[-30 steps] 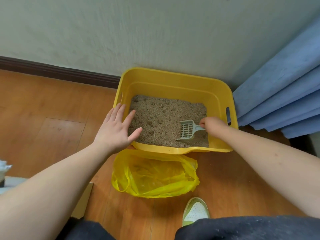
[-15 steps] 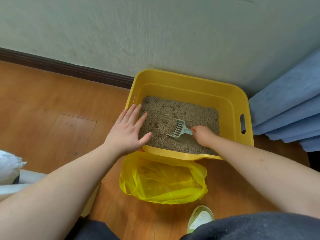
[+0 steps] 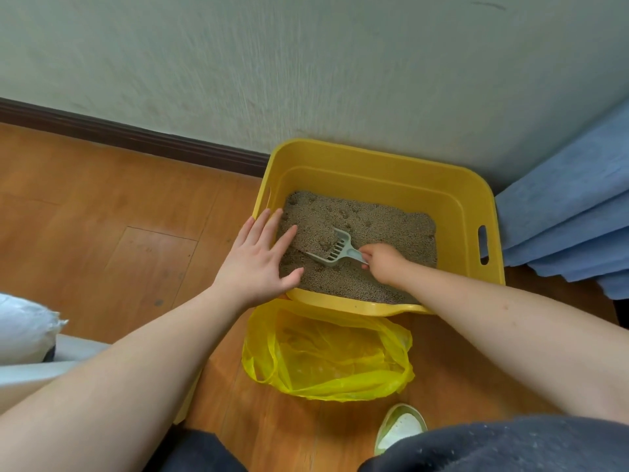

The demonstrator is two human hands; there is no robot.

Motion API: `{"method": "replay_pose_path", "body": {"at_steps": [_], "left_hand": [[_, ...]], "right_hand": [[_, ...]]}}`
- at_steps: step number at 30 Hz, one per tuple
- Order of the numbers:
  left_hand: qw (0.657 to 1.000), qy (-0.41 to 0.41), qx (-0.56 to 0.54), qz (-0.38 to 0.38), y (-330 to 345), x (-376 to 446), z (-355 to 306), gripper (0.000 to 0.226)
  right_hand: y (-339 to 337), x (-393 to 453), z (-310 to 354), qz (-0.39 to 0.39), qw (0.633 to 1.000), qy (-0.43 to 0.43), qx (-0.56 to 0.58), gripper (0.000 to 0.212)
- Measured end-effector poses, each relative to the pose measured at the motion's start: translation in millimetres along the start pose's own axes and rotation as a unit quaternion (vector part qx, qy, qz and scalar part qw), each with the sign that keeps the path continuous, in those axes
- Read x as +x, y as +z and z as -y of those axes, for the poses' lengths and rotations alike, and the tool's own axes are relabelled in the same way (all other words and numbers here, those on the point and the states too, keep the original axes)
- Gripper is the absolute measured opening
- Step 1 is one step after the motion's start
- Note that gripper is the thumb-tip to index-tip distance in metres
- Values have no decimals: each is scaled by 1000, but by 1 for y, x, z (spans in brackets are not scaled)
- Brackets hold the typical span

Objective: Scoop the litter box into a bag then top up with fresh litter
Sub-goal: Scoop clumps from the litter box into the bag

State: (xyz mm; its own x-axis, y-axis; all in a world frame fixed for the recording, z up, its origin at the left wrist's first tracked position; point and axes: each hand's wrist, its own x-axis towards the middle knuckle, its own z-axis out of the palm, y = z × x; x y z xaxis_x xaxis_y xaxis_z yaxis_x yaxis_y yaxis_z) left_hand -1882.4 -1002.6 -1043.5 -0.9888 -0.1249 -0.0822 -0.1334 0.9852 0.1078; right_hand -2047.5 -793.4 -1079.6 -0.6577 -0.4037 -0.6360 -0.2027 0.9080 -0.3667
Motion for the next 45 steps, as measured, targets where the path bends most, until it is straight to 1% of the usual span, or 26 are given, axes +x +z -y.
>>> {"method": "replay_pose_path", "body": {"at_steps": [3,6,9,13,17,22,26,31,35,41,45], "left_hand": [[1000,-7,1,-5,0,0,-2,81],[1000,-9,4,-8,-2,-1,-3,79],[1000,-7,12,-19,-2,-3,-5,76],[999,-10,22,-38,1,-6,-9,69],[999,-7,34,-17,-1,-7,-10,71],[999,-9,41,-5,-1,-6,-9,77],[999,-6,46,7,-2,-6,-9,80],[997,7,69,15,-2,-7,-8,81],[997,5,76,20,-2,-6,-8,80],[998,2,65,23,-5,-9,-8,68],[998,-1,61,26,-4,-8,-8,66]], "right_hand": [[-6,-14,-16,-14,999,-6,52,32],[-13,-29,-28,-25,997,-4,68,28],[-15,-47,-38,-22,998,-11,52,28],[-24,-68,-47,-68,997,-19,41,29],[-39,-90,-51,-104,994,-18,11,30],[-50,-112,-63,-129,991,-8,-17,31],[-53,-125,-64,-139,990,-29,-13,30],[-43,-134,-62,-142,987,-59,-47,30],[-33,-144,-49,-142,986,-83,-23,26],[-11,-160,-50,-121,977,-150,-88,27],[4,-172,-51,-96,954,-205,-196,27]]}}
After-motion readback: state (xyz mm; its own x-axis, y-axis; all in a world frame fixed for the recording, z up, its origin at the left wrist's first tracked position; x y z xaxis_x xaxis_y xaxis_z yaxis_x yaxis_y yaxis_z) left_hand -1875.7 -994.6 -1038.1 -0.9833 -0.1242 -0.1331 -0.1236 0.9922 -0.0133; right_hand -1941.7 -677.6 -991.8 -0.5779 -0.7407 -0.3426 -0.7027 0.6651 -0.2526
